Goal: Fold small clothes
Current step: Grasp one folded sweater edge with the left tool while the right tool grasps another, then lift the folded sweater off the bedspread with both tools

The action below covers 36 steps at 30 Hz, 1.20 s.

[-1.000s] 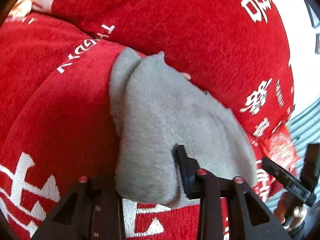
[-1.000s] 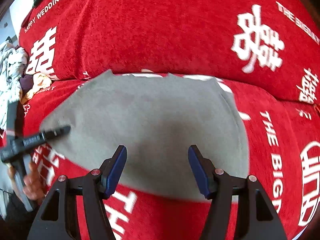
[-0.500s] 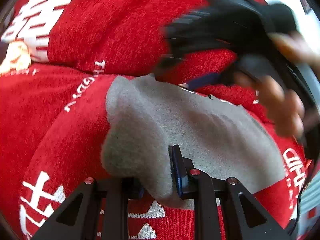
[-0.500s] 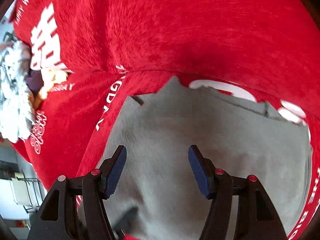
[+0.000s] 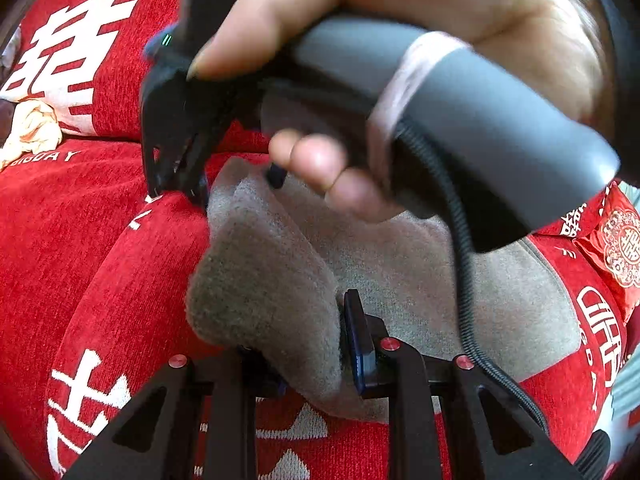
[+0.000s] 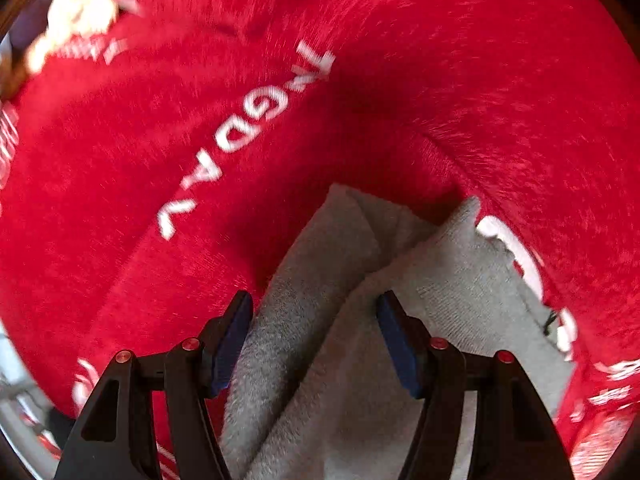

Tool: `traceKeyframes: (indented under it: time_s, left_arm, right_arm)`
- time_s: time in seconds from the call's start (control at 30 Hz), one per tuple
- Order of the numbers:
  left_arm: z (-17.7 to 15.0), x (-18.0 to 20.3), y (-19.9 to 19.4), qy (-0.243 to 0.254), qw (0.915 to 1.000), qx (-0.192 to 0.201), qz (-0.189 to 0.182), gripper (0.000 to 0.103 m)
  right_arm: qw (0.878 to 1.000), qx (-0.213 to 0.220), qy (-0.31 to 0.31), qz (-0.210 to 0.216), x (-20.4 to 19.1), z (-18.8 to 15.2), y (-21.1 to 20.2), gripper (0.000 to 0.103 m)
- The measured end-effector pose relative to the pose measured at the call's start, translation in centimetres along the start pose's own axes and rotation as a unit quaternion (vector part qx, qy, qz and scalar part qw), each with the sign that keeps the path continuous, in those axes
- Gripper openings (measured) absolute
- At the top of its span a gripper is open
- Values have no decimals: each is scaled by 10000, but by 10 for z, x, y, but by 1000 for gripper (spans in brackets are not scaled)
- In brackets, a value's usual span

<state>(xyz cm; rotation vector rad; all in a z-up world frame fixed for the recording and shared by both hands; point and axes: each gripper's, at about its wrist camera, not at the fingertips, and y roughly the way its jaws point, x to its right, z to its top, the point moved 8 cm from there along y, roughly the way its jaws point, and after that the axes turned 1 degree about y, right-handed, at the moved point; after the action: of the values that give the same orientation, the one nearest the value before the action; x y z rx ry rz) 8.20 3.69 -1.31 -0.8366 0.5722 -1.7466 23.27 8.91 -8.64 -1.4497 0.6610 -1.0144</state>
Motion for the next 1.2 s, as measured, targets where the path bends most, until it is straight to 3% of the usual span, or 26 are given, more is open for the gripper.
traceKeyframes:
  time_s: [0.03,0.07,0.1,0.17,0.2,0.33,0.43,0.6,0.93,1.2]
  left_arm:
    - [0,-1,0,-5,10000,-6,18,24]
    - [0,-1,0,0,10000,-1,42,20]
    - [0,-1,-1,11,10000,11,80,18]
    - [0,0,-3,26,10000,17,93,18]
    - [0,1,-4,40,9999,28,94,17]
    - [1,12,-11,244,9994,142,215,17]
    - [3,19,-14,328,9991,117,231,16]
    - [7,16,-21,-108,9999,7,-15,16]
    - [6,21,-30,-642,9978,-161,22,16]
    - [23,60,-40,-56,9988,-194,455,16]
  right_arm:
    - [10000,20,-18,-95,0,0,1,68]
    - [9998,91,-12,-169,1,-2,1,57]
    - [9995,152,-11,-270,4,-3,-1,39]
    - [9992,384,91,-62,11,-8,-10,18]
    - [9981,571,215,76,17,-11,-18,15]
    - [9887,1217,657,576,46,-30,-46,14]
    - [9812,1443,909,908,64,-41,-58,14]
    - [9638,1930,1229,1370,93,-59,-78,14]
    - [9364,2465,1592,1927,123,-96,-102,13]
    - [9127,2777,1922,2302,161,-123,-115,13]
